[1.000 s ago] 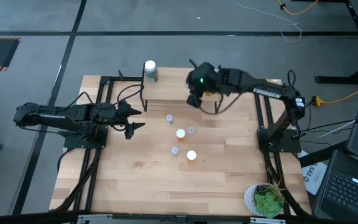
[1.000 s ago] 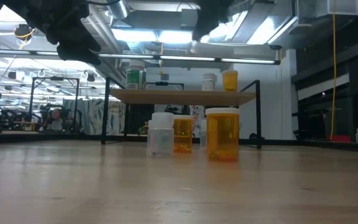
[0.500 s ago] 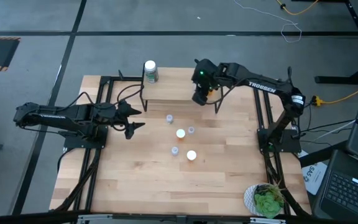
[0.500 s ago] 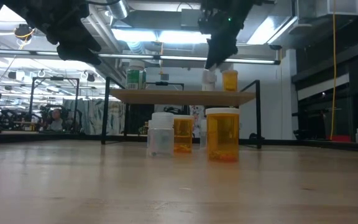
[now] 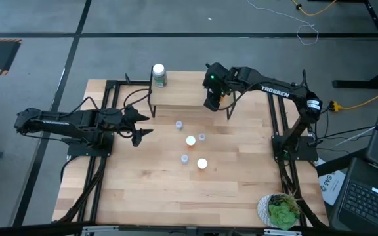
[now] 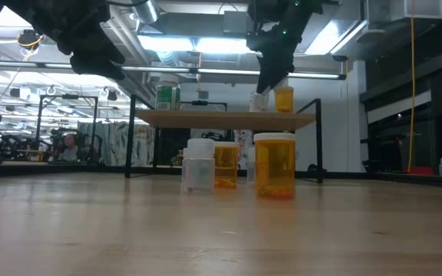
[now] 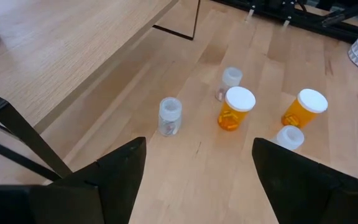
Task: Pick and place medicine bottles onto shelf by color
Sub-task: Put the transparent pill bottle on the shelf
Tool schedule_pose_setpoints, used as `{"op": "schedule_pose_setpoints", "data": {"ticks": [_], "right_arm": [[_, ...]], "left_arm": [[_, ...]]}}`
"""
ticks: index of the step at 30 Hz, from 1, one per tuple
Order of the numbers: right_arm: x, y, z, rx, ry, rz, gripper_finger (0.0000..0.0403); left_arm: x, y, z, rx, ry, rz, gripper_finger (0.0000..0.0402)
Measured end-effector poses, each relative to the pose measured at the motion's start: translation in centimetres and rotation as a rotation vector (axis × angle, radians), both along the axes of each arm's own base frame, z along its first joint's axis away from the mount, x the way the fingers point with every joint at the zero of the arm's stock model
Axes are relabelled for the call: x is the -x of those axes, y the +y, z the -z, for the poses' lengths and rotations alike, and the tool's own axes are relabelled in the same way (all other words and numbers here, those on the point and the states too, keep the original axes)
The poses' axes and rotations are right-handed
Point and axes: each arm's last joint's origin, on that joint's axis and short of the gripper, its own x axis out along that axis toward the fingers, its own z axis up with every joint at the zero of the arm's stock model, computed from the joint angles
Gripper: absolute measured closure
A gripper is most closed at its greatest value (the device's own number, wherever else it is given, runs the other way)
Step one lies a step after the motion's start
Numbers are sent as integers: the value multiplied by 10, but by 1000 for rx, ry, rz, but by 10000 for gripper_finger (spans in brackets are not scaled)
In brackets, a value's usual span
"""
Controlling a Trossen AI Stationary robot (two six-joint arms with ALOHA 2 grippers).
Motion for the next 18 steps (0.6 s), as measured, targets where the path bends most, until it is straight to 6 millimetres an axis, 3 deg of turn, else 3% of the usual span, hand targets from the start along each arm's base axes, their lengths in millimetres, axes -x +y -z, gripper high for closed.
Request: {"op": "schedule_pose_setpoints", "data": {"ticks": [10, 18], "right_arm": [[-5, -3, 5, 21, 4, -4, 224], [-8, -3, -16, 30, -61, -38, 222]], "left_arm": [[0, 0, 0, 0, 0, 0, 113], [0, 0, 0, 0, 0, 0, 113]]}}
